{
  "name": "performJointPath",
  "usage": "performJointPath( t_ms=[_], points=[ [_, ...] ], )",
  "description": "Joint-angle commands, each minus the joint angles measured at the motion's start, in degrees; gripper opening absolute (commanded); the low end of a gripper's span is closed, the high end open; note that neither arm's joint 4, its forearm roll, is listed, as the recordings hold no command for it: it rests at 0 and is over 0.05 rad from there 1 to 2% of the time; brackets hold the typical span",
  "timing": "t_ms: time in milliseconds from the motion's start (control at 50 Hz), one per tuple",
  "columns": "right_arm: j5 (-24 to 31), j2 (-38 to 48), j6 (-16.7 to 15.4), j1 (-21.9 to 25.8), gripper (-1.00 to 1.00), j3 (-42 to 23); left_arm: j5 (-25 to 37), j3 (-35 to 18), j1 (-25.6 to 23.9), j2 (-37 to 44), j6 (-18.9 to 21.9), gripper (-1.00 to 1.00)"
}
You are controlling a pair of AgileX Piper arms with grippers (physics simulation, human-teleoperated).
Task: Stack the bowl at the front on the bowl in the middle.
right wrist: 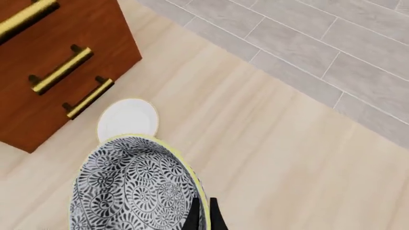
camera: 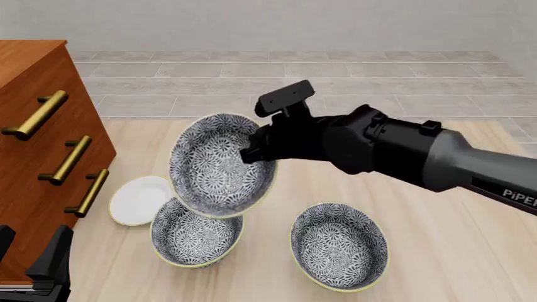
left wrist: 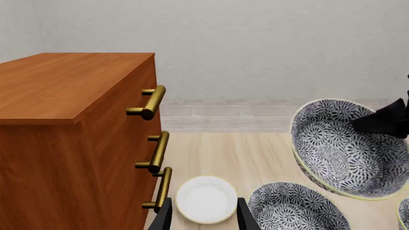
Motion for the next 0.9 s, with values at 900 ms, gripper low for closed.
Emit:
performJointPath(
  t_ms=[900],
  points=[
    [-5.0, 7.42, 3.64, 6.83, -1.0, -0.19, -0.1, 0.08, 0.08, 0.03, 0.04, 1.0]
  ],
)
